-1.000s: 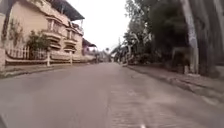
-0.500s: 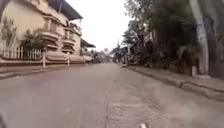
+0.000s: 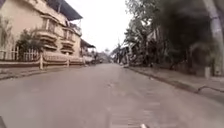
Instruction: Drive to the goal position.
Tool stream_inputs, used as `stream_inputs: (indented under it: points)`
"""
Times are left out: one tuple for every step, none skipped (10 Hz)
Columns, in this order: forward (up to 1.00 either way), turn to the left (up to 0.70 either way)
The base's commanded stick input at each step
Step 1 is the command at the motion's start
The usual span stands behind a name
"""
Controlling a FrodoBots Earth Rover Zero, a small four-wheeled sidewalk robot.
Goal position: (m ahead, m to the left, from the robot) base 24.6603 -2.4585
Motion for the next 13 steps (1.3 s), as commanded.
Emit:
stream_inputs:
  points:
    - [1.0, 0.0]
    - [1.0, 0.0]
    - [1.0, 0.0]
    - [1.0, 0.0]
    - [1.0, 0.0]
    - [1.0, 0.0]
    - [1.0, 0.0]
    - [1.0, 0.0]
    - [1.0, 0.0]
    - [1.0, 0.0]
    - [1.0, 0.0]
    - [1.0, 0.0]
    - [1.0, 0.0]
